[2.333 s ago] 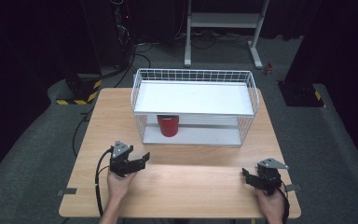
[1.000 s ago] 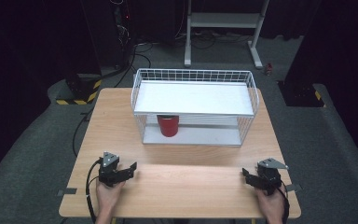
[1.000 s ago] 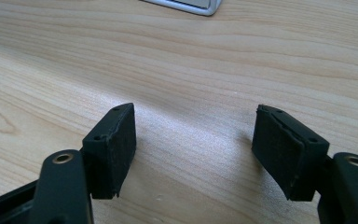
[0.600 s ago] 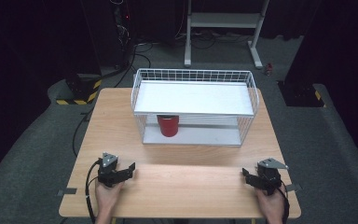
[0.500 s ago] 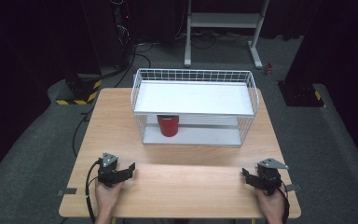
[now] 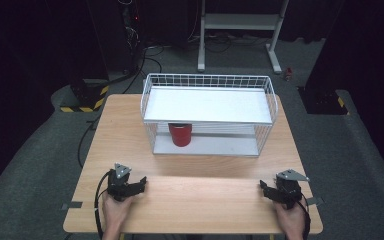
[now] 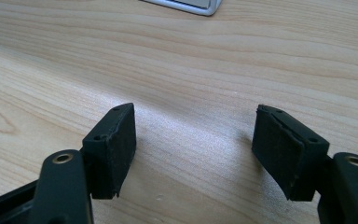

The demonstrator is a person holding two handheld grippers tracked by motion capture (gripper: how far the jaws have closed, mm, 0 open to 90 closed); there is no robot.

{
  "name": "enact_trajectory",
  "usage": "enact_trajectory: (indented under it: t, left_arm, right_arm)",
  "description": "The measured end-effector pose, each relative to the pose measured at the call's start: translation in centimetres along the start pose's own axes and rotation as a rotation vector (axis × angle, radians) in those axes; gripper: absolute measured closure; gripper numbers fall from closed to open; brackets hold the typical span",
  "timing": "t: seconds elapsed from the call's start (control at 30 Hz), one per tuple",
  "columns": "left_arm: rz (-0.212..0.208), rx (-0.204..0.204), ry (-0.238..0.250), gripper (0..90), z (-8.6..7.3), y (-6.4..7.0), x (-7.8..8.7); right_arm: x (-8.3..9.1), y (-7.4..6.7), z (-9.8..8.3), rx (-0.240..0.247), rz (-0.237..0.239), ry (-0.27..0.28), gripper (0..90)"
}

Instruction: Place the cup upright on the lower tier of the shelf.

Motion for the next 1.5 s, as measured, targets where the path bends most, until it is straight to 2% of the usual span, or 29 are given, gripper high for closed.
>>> enact_trajectory:
  t: [1.5]
  left_arm:
    - [0.019,0.018,-0.003,16.0,-0.07,0.16,0.06]
  right_arm:
    - [0.0,0.0,-0.01,-0.002,0.0,-0.001,30.3]
Point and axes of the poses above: each handheld gripper's, and its own axes: x roughly backward along the jaws, z roughly out of its top, y roughly to its right, the point moved 2 cm from there along -x, roughly forward along the jaws, and after that the axes turned 8 degrees about y, right-handed, at the moved point
